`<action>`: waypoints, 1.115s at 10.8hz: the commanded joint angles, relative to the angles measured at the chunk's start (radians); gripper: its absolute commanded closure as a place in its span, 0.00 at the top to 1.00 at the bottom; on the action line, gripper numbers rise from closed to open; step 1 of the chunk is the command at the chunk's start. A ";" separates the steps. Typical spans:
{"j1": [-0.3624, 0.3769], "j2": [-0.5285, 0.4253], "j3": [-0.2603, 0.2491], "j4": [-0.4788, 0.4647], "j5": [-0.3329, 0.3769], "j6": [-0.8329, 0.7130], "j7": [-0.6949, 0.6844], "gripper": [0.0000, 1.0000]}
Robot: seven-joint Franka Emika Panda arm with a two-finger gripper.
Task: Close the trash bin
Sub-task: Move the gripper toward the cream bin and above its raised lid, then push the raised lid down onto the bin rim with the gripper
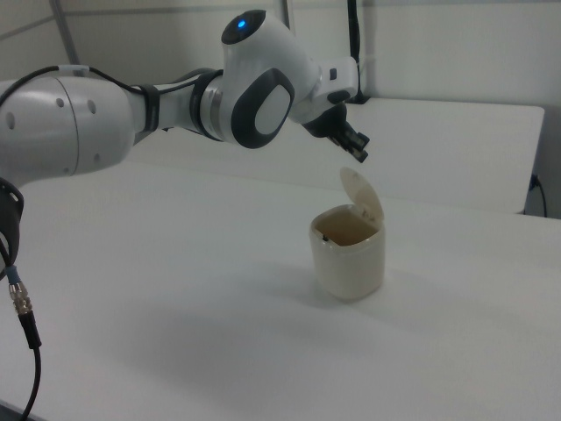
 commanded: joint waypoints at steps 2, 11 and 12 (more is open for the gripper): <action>-0.001 0.017 -0.001 -0.019 -0.039 0.007 0.007 0.00; 0.013 0.017 0.006 -0.077 -0.049 -0.322 -0.183 0.00; 0.015 0.017 0.008 -0.089 -0.051 -0.322 -0.183 0.00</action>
